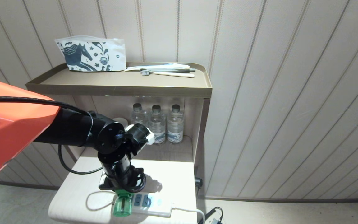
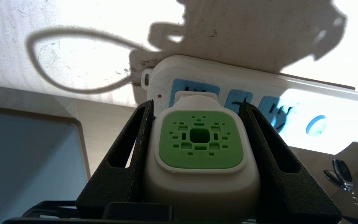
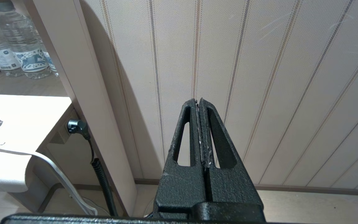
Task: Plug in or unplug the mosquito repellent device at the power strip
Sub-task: Insert the plug into the socket
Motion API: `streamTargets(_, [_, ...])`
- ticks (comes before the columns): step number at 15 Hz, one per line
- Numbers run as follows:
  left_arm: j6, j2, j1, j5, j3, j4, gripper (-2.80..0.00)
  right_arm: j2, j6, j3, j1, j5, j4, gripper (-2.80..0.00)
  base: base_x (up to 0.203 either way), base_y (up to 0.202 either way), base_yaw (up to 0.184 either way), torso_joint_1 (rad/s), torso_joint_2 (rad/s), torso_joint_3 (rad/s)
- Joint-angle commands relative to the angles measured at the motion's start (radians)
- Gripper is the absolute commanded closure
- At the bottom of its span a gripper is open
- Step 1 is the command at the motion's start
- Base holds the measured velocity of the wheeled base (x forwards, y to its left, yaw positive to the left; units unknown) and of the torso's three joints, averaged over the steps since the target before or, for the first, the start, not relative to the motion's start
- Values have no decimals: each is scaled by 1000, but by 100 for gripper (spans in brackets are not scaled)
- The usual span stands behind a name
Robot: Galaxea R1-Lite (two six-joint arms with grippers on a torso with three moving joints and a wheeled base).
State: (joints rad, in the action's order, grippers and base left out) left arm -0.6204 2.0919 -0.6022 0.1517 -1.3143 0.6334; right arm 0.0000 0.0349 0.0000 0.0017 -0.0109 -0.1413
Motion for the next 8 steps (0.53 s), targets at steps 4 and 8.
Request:
streamTargets(4, [-4, 34, -1, 0, -3, 0, 0, 0, 0, 0, 0, 0, -1, 0, 0, 0, 0, 0, 0, 0])
streamTargets(8, [-5, 36, -1, -1, -2, 0, 0, 0, 0, 0, 0, 0, -1, 0, 0, 0, 0, 0, 0, 0])
